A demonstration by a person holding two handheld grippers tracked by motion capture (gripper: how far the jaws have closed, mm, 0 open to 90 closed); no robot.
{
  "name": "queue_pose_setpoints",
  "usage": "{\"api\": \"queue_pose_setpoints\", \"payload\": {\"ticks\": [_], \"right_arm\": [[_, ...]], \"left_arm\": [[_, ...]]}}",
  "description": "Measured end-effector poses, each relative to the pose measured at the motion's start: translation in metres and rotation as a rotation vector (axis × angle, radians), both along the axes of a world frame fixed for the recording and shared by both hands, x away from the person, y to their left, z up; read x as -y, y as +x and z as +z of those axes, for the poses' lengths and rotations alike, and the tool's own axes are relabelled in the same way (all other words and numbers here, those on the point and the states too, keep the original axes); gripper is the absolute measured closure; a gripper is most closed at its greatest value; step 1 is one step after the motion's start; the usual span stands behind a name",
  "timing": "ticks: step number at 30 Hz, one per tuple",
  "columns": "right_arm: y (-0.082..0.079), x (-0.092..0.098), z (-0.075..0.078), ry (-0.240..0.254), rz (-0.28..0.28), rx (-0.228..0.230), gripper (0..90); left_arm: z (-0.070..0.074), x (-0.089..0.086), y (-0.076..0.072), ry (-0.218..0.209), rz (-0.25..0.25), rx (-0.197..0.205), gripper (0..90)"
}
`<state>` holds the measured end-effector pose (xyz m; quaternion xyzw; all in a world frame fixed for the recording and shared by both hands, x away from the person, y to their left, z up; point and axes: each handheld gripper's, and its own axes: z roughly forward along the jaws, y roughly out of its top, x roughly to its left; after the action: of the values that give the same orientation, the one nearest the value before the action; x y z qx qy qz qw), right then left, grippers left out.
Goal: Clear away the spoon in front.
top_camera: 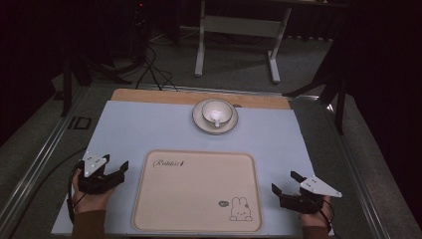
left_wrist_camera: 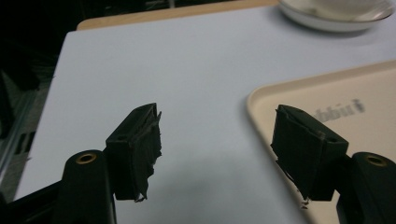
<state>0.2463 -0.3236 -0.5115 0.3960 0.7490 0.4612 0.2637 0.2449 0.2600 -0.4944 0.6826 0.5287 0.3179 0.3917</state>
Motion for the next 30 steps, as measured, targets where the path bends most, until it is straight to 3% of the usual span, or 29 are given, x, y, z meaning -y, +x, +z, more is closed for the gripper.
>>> {"api": "queue_pose_setpoints", "payload": {"ticks": [9, 17, 24, 30], "right_arm": [[-0.001, 0.001, 0.001, 0.001, -0.009, 0.005, 13.9], [-0.001, 0.002, 0.001, 0.003, -0.016, 0.006, 14.0], [-0.002, 0.003, 0.002, 0.006, -0.019, 0.015, 14.0], [-0.002, 0.003, 0.002, 0.006, -0.02, 0.016, 14.1]], "left_arm": [[0.011, 0.017, 0.003, 0.0, -0.044, 0.027, 31.0], [0.02, 0.033, 0.017, 0.006, -0.082, 0.024, 30.5], [0.025, 0.051, 0.024, -0.021, -0.107, 0.036, 29.5], [0.03, 0.066, 0.032, -0.011, -0.137, 0.038, 29.4]]}}
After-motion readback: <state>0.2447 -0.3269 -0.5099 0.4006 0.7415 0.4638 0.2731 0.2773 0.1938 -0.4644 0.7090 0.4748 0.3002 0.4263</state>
